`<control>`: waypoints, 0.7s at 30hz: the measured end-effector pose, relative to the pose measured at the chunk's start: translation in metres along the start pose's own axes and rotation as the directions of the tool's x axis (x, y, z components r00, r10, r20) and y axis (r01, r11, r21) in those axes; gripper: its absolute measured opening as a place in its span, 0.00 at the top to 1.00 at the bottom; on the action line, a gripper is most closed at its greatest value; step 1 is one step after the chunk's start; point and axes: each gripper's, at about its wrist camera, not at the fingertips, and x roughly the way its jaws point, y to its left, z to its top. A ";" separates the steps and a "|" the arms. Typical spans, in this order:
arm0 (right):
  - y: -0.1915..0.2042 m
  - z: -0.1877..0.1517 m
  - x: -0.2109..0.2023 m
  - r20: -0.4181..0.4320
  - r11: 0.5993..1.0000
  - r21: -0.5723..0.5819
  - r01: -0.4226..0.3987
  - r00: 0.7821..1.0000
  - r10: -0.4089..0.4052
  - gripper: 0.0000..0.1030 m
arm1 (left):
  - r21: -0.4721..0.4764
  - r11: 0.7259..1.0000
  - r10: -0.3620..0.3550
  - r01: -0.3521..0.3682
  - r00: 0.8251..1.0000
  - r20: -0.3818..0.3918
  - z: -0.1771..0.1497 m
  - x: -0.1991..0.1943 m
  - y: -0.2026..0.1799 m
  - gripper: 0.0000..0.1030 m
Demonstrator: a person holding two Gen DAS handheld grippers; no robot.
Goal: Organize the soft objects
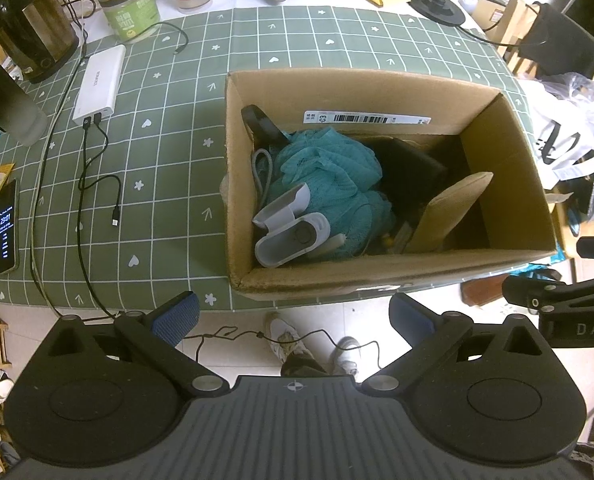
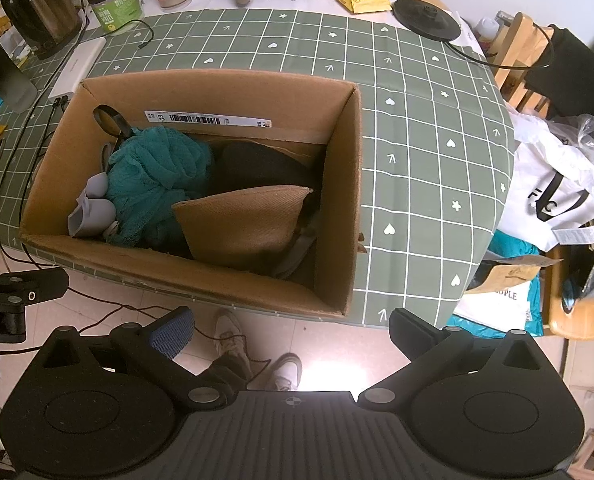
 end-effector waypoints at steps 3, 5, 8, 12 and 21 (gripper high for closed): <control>0.000 0.000 0.000 0.000 1.000 0.000 0.001 1.000 -0.001 0.00 | 0.000 1.000 -0.001 0.001 1.000 0.000 0.000 0.000 0.000 0.00; 0.000 0.000 0.000 0.000 1.000 0.000 0.001 1.000 -0.001 0.00 | 0.002 1.000 0.000 0.000 1.000 0.001 -0.001 0.000 -0.001 0.00; 0.000 0.000 0.000 0.001 1.000 0.000 0.001 1.000 -0.001 0.00 | 0.003 1.000 -0.001 0.001 1.000 0.001 -0.001 0.000 -0.002 0.00; -0.001 -0.001 -0.001 0.000 1.000 0.002 0.002 1.000 -0.002 0.00 | 0.002 1.000 0.000 0.000 1.000 0.001 -0.001 0.000 -0.002 0.00; 0.000 0.000 -0.001 0.001 1.000 0.001 0.003 1.000 -0.003 0.00 | 0.001 1.000 -0.001 0.001 1.000 0.000 -0.001 0.000 0.000 0.00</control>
